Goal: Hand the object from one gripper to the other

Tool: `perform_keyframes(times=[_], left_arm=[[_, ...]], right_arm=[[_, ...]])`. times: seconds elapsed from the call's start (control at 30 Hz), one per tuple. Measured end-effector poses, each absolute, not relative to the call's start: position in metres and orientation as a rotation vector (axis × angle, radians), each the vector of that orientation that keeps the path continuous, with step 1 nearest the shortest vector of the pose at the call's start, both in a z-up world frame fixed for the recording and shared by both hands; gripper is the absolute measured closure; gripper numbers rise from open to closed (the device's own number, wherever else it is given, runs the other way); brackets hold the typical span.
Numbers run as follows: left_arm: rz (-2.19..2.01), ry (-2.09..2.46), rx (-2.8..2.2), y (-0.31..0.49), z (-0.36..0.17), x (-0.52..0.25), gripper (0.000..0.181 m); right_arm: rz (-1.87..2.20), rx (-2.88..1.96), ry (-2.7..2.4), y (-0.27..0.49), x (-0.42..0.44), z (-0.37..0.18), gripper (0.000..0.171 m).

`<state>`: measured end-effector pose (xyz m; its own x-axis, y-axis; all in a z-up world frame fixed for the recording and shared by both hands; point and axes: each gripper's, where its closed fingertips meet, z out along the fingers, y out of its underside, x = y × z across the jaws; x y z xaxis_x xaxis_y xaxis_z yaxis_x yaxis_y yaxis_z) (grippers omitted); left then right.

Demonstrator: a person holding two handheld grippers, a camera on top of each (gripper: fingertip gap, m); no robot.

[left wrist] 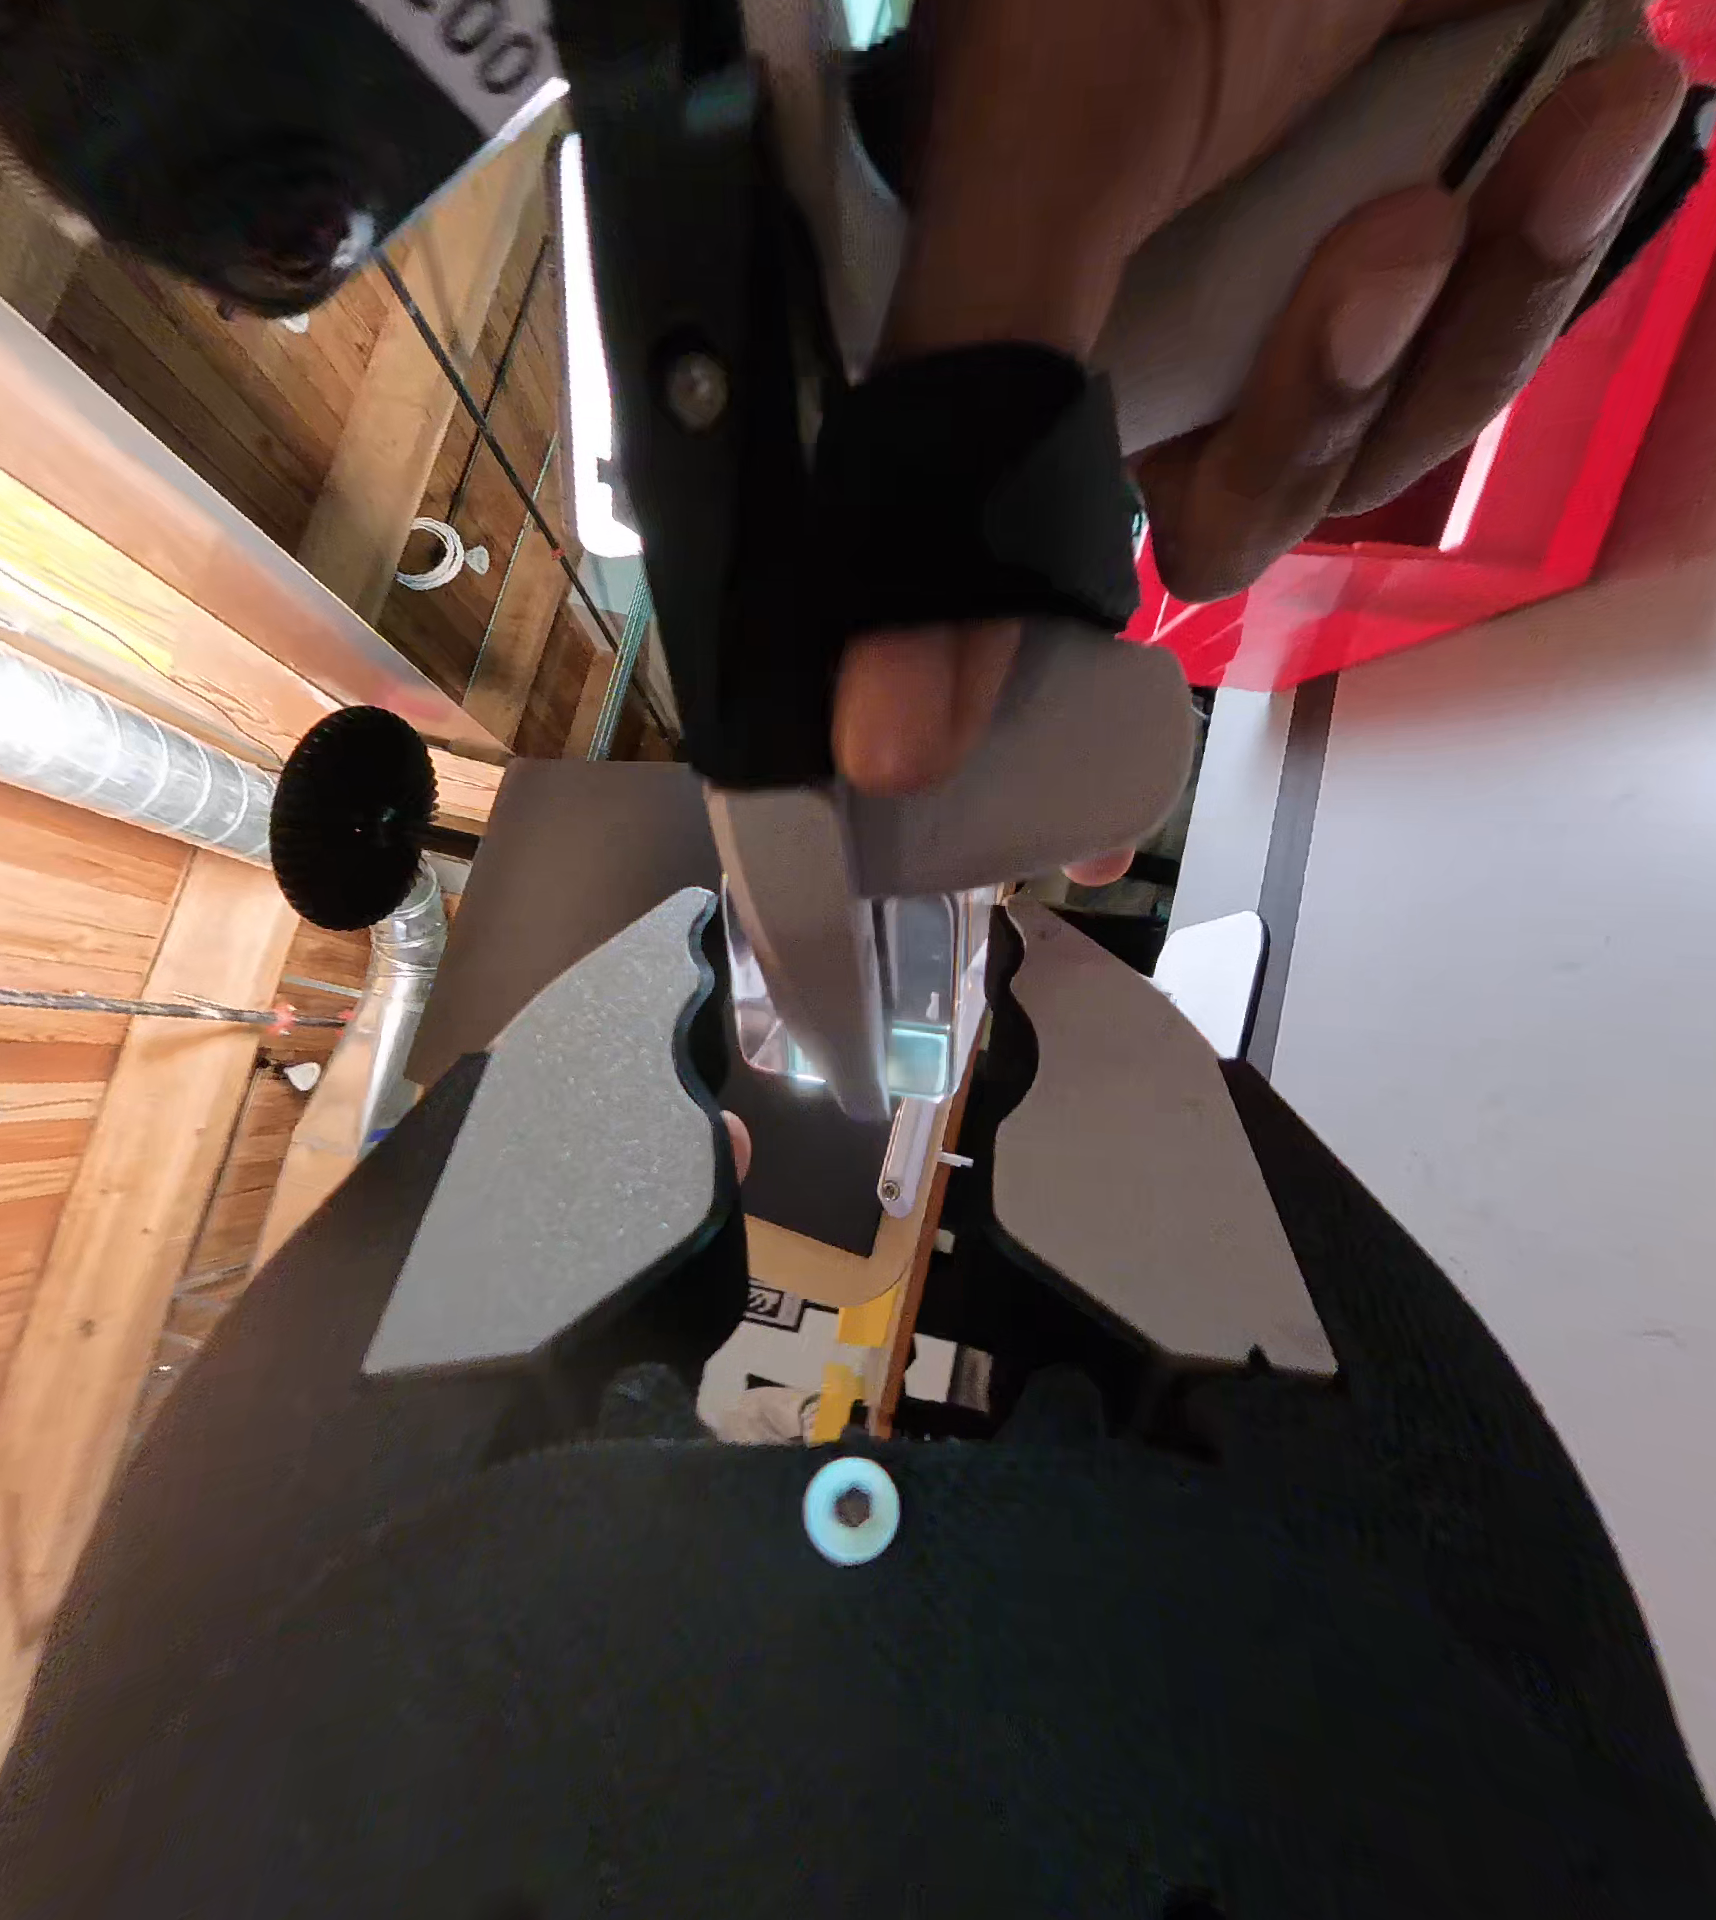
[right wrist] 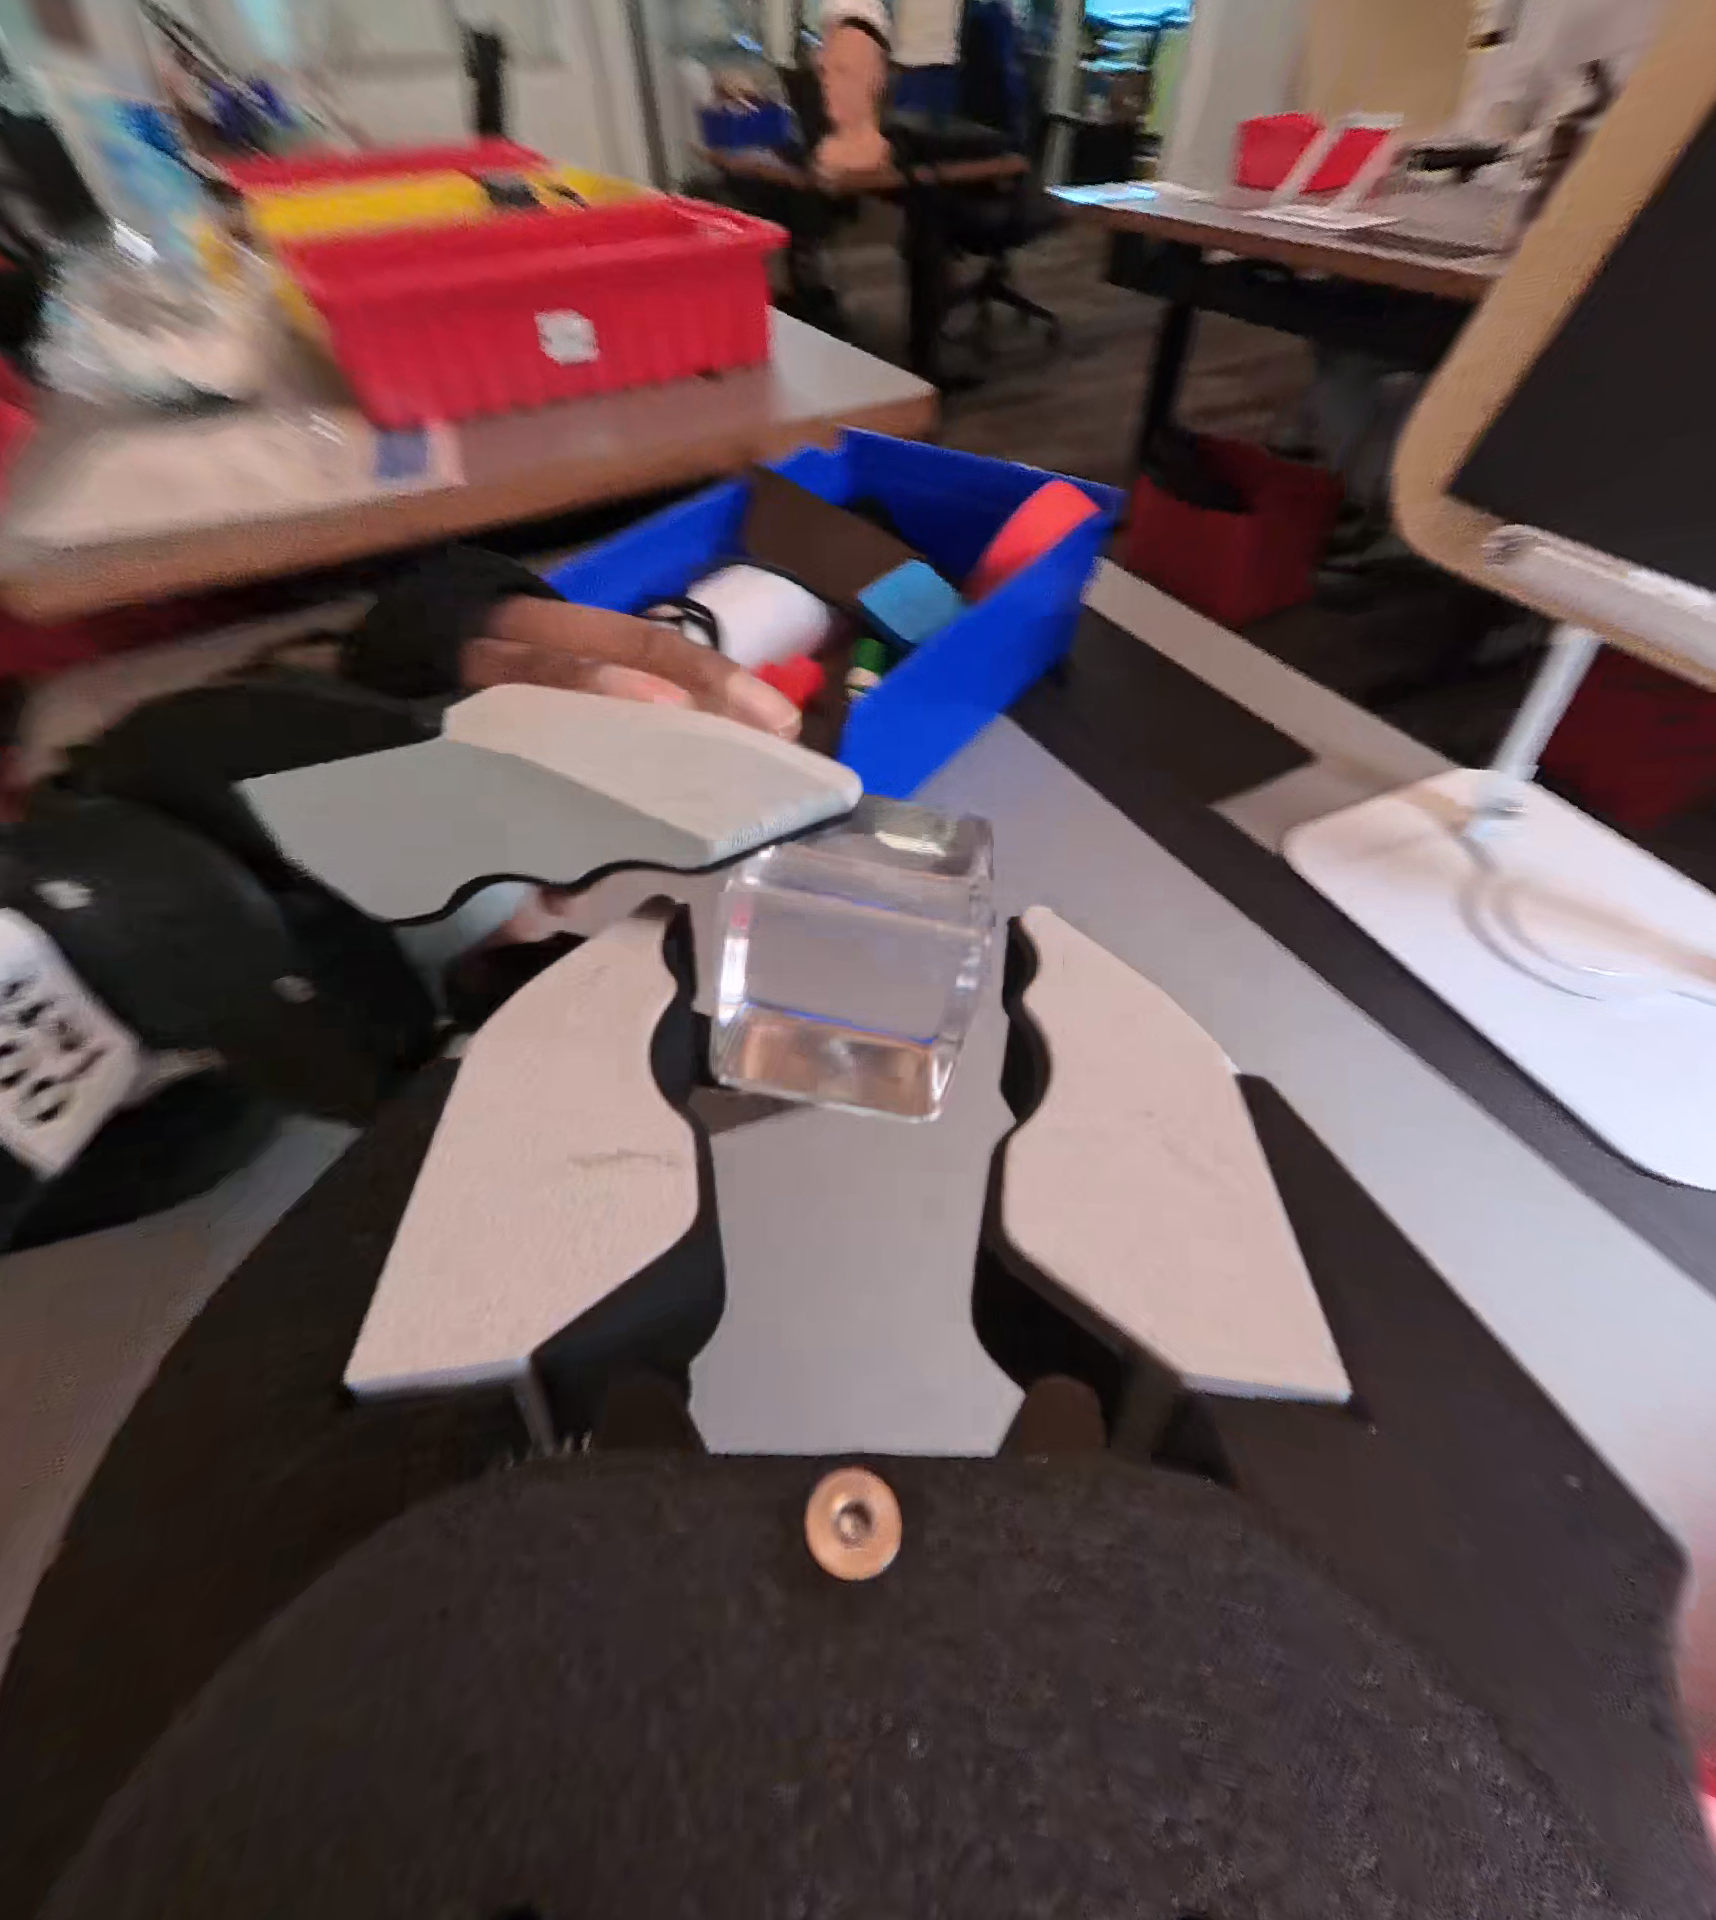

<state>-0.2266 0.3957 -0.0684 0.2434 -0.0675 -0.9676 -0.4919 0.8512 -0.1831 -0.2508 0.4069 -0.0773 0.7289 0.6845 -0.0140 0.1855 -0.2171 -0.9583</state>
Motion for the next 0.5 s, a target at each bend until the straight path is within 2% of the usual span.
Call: perform_keyframes(times=[0.1, 0.23, 0.33, 0.5], left_arm=[[0.32, 1.303, -0.498, 0.396, -0.071, -0.224, 0.136], [-0.062, 1.297, -0.773, 0.403, -0.065, -0.228, 0.131], [-0.644, 1.252, -1.073, 0.402, -0.055, -0.233, 0.133], [-1.838, 1.075, -1.288, 0.372, -0.026, -0.245, 0.135]], right_arm=[[0.387, -1.738, -0.717, 0.412, -0.247, -0.083, 0.122], [0.485, -1.606, -0.841, 0.403, -0.238, -0.067, 0.124], [0.59, -1.323, -0.996, 0.369, -0.229, -0.037, 0.124], [0.546, -1.176, -1.088, 0.34, -0.227, -0.013, 0.124]])
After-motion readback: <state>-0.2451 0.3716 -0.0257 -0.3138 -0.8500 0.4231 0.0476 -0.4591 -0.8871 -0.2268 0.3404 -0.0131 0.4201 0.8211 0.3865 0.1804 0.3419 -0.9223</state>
